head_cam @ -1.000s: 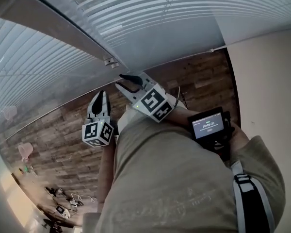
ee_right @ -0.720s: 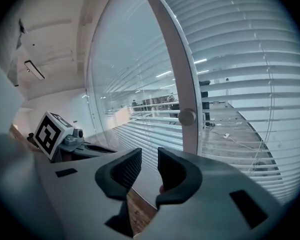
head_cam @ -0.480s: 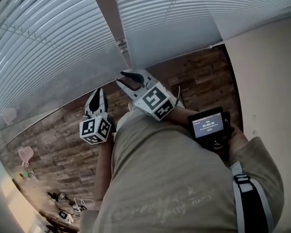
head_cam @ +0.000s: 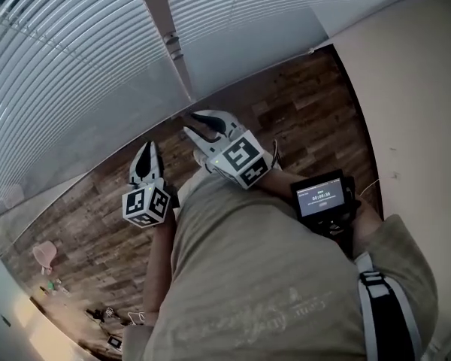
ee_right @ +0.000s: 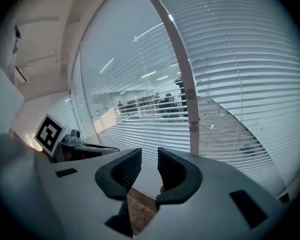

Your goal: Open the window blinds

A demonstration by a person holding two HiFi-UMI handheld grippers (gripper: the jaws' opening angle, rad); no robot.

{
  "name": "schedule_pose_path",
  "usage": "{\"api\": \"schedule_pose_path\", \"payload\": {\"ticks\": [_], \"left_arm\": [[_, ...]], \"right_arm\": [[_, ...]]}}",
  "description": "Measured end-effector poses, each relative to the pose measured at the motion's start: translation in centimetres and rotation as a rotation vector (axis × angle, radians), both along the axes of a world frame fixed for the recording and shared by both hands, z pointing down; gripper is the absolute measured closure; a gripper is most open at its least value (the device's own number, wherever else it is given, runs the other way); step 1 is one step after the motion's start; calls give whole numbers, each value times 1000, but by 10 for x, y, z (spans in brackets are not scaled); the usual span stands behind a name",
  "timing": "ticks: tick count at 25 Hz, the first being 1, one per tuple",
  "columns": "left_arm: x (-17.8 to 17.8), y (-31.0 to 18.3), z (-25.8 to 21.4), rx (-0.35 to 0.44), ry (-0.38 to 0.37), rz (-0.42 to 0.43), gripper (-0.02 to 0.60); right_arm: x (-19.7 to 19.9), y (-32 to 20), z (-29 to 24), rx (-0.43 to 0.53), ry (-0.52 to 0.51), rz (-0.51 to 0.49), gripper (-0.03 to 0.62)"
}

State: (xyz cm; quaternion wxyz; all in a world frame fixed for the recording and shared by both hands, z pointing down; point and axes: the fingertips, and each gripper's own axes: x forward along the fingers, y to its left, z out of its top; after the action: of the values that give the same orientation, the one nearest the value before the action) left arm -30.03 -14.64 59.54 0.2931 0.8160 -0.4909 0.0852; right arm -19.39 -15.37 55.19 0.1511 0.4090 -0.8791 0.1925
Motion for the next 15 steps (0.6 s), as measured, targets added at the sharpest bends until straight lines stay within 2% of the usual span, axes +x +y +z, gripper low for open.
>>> {"api": "schedule_pose_path", "payload": {"ticks": [4, 8, 12, 15], "left_arm": [[-3, 48, -3, 4, 31, 65, 566], [7, 59, 2, -18, 79, 104, 566], [17, 123, -9, -9, 87, 111, 566], [36, 145, -17, -10, 88, 118, 566]], "right_arm": [[-19, 52, -1, 8, 15, 12, 505], [-8, 67, 7, 3, -2, 52, 505], [5, 131, -1, 20, -32, 75, 505], [25, 148, -11, 48, -31, 61, 505]]}}
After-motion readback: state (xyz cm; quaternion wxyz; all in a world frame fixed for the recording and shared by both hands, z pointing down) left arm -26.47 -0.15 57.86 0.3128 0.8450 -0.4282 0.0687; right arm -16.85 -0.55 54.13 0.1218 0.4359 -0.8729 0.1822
